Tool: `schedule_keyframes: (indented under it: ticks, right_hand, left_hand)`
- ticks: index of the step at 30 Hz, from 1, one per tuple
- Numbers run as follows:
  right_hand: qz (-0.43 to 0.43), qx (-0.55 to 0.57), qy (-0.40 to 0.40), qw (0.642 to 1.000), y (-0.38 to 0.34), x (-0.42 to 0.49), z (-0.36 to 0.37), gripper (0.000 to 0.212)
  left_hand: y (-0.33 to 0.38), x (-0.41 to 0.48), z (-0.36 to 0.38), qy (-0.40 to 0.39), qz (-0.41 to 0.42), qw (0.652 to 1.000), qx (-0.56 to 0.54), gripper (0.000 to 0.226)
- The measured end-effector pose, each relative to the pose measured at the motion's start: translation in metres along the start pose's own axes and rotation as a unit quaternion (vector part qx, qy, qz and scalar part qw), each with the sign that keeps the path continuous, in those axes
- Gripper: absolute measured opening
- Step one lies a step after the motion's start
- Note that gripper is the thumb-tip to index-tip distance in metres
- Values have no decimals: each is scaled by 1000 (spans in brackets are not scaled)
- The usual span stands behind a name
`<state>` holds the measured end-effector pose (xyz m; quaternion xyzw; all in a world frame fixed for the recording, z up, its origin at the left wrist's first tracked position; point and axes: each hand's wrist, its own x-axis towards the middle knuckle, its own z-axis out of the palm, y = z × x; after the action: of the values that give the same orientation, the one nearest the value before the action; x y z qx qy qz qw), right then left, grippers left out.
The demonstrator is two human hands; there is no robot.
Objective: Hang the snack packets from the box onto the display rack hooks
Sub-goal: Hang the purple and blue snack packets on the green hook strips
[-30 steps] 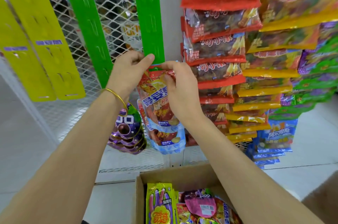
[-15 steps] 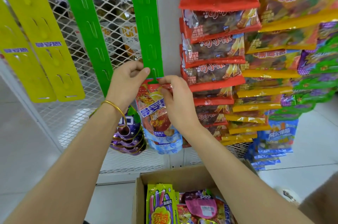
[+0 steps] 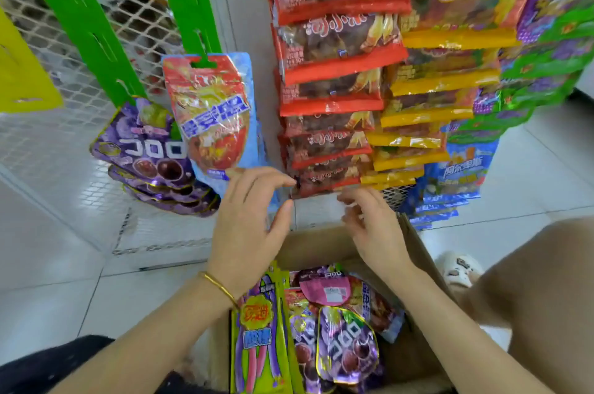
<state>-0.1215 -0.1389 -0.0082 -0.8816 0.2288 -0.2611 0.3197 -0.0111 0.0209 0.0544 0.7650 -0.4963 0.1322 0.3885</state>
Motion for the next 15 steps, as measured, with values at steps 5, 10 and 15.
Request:
schedule_keyframes:
  ticks: [5, 10, 15]
  right_hand:
    - [284, -76, -193, 936, 140, -49, 37, 24]
    - [374, -66, -296, 876, 181, -97, 75, 33]
    - [414, 7, -366, 834, 193, -99, 85, 57]
  left_hand:
    - [6, -35, 51, -212, 13, 977, -3, 24]
    - [-5, -41, 73, -270, -15, 963, -2, 30]
    - [-26, -46, 92, -297, -80, 951, -18, 35]
